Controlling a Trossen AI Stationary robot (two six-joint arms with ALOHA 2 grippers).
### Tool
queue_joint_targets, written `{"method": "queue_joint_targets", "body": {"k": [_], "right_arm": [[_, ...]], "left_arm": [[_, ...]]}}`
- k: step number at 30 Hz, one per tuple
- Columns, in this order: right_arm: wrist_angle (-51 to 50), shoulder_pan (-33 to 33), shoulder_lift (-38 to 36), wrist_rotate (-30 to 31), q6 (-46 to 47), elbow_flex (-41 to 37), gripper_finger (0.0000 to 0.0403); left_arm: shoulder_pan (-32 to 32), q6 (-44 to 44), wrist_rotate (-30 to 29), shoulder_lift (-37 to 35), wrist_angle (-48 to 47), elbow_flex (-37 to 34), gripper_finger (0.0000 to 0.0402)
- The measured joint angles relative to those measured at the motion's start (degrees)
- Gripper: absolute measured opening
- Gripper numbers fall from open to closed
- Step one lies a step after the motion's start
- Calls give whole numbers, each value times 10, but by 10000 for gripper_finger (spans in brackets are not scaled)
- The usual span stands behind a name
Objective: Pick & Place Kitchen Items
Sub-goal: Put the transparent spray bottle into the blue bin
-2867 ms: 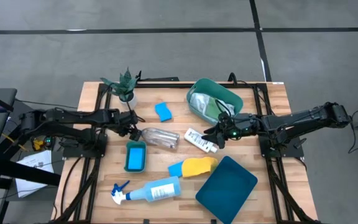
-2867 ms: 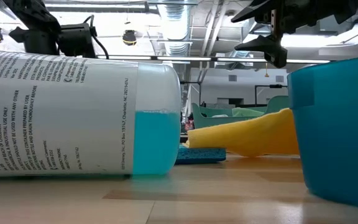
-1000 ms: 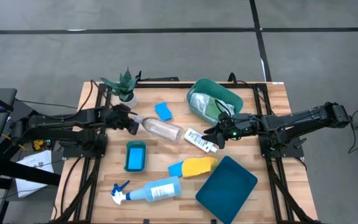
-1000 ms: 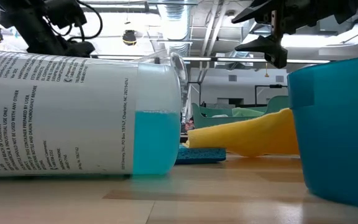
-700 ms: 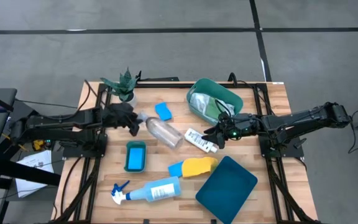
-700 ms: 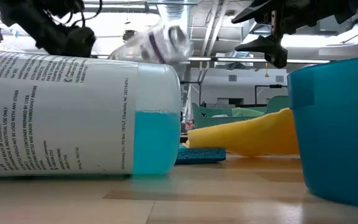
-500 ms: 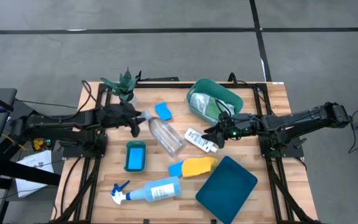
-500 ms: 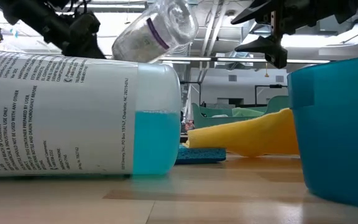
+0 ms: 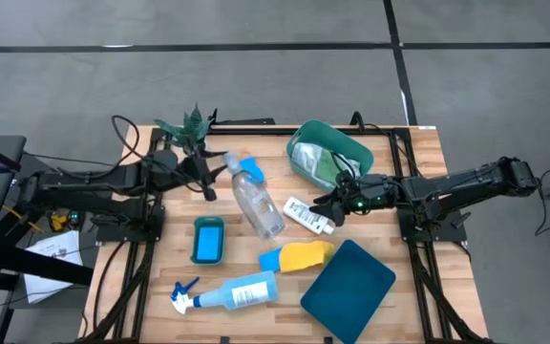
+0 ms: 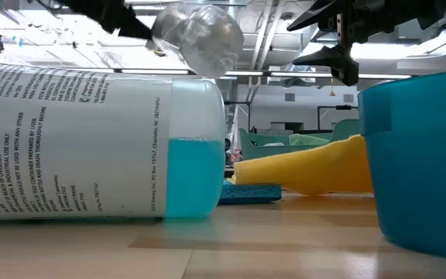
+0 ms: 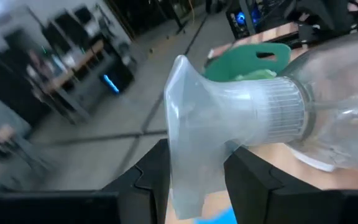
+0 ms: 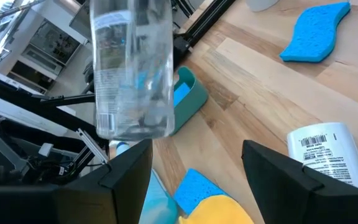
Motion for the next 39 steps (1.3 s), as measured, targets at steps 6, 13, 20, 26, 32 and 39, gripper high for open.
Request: {"method": "queue_joint_targets", "body": {"k": [6,13,20,26,32,39], "right_arm": [[-3,0,0,12,21,0,240],[-6,0,0,21,29,0,240],[-17,0,0,30,29,0,240],[-32,0,0,40,29,0,240],[-40,0,0,40,25,0,240],[-45,0,0,29,27,0,240]], "left_arm": [[-5,173,-32,44,-10,68,121],[-41,389,-143,92,18,93,114],[-63,495,-228,129,68,94,121],[-82,503,-231,158,70,94,117],[-111,522,-233,201,80,94,123],[-134,490,-263,247,82,94,122]]}}
